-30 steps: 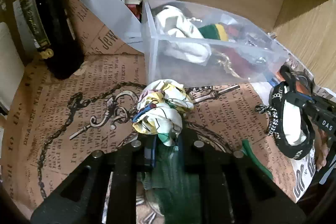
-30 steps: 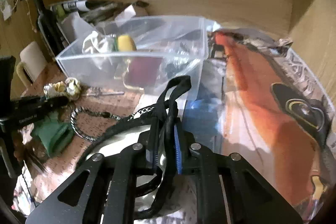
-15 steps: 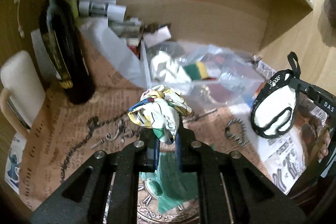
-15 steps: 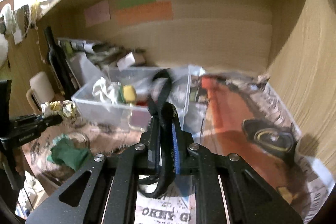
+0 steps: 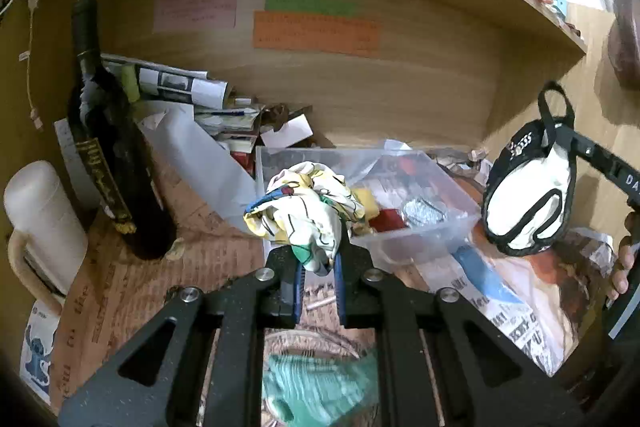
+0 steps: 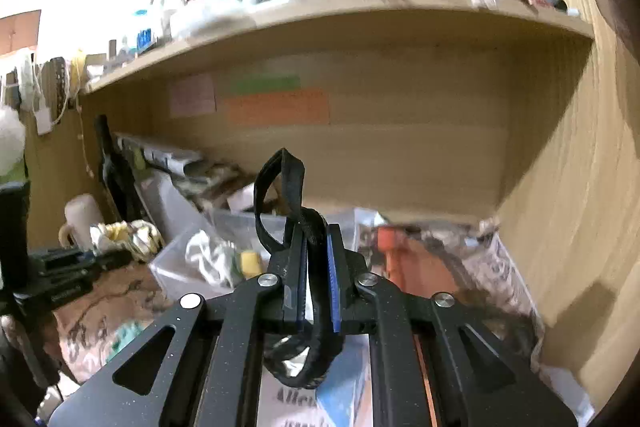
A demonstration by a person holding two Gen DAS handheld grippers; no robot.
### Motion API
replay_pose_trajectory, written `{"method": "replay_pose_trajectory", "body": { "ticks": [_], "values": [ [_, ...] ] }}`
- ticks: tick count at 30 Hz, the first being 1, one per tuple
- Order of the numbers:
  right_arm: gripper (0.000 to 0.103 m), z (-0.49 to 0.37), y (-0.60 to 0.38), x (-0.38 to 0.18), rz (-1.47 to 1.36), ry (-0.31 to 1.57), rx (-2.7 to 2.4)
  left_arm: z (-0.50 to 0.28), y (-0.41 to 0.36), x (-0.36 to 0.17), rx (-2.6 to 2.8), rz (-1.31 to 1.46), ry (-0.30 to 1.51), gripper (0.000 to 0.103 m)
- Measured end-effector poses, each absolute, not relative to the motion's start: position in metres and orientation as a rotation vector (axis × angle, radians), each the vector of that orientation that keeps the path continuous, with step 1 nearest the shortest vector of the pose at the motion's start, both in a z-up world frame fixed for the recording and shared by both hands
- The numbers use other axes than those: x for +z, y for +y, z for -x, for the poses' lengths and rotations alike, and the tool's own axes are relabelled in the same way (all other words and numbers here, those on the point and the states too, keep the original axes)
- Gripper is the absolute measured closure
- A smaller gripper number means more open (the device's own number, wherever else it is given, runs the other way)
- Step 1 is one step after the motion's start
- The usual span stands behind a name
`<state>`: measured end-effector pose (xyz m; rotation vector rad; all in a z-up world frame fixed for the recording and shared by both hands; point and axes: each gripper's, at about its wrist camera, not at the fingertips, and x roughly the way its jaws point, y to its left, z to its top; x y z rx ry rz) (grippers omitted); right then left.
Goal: Organize soft objects
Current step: 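Carry the floral cloth into the box with the left gripper while the right drops the eye mask in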
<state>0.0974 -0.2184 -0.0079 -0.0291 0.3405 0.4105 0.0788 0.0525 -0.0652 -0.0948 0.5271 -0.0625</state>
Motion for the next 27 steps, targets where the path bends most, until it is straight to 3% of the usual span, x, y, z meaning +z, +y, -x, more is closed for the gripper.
{"method": "replay_pose_trajectory", "body": {
  "ticks": [11, 27],
  "values": [
    [0.095, -0.147, -0.189, -0.003, 0.025, 0.338, 0.453, -0.126, 0.051, -0.077, -0.071, 0.099, 0.587, 0.091],
    [0.094, -0.225, -0.143, -0.076, 0.116, 0.614, 0.453, -0.176, 0.042, -0.113, -0.102, 0.064, 0.707, 0.091]
  ]
}}
